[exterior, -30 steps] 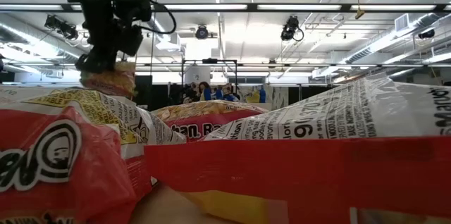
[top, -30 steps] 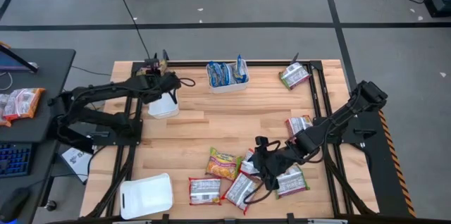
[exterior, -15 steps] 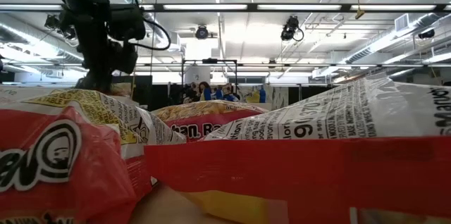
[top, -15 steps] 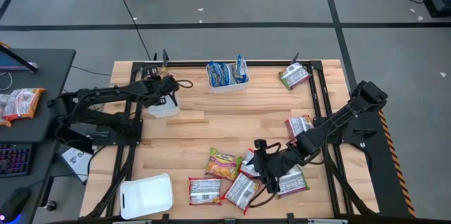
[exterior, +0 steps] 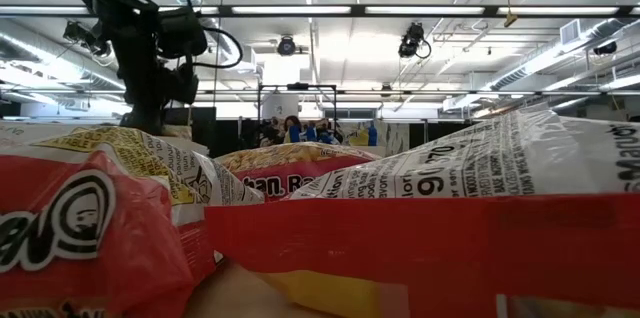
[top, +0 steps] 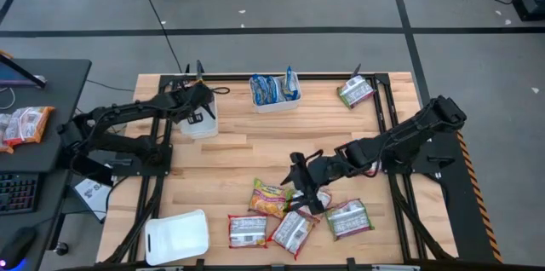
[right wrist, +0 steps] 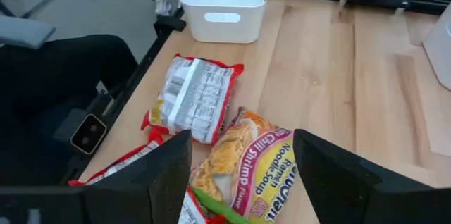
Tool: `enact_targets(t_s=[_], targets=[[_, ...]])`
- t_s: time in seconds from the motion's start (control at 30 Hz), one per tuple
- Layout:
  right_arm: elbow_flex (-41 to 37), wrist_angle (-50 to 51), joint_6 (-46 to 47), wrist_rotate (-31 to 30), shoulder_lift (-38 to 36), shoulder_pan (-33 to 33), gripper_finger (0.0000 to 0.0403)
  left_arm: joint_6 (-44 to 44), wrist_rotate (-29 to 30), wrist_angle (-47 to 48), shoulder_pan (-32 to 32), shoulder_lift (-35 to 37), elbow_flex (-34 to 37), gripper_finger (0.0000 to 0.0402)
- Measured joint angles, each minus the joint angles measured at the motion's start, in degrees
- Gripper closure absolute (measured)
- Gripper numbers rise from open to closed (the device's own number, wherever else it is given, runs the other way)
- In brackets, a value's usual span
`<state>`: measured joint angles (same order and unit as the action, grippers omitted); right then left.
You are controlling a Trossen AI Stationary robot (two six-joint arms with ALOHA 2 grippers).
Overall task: Sort Maruchan noodles
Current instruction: Put the green noodle pack into the middle white bin
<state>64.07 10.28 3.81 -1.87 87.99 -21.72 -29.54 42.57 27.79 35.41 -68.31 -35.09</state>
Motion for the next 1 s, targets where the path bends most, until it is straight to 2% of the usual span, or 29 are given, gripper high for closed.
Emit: enact_targets(t_s=[0.13, 0.3, 0.47, 0.57, 0.73, 0.9, 1.0], targets=[[0.00, 0.04, -0.39, 0.04, 0.00, -0.82, 0.0142, -0.26, -1.23, 0.17, 2.04, 0.00, 0.00, 0.0267], [0.00, 0.18, -0.42, 0.04, 0.00, -2.29, 0.0141, -1.33, 1.27, 0.20, 2.50, 0.07, -0.44, 0.0196], [0.04, 0.77, -1.42, 0.04, 0.00, -2.80, 0.0141, 1.51, 2.80, 8.53, 0.26, 0.09, -5.33, 0.0148], [0.07, 2.36, -3.23, -0.10, 0.00, -2.79, 0.0142, 8.17, 1.96, 16.71, -2.30, 0.13, -9.76, 0.0133], [0.07, 4.33, -5.39, -4.06, 0.00, -3.01, 0.0142, 20.63, -1.32, 28.24, -7.60, 0.13, -16.28, 0.0119], [0.07, 4.32, -6.93, -5.42, 0.00, -5.61, 0.0142, 36.13, -4.36, 34.25, -15.82, 0.17, -21.84, 0.0118], [0.07, 3.42, -6.56, -5.92, 0.00, -7.87, 0.0142, 46.80, -8.34, 33.37, -24.01, 0.17, -23.40, 0.0118]])
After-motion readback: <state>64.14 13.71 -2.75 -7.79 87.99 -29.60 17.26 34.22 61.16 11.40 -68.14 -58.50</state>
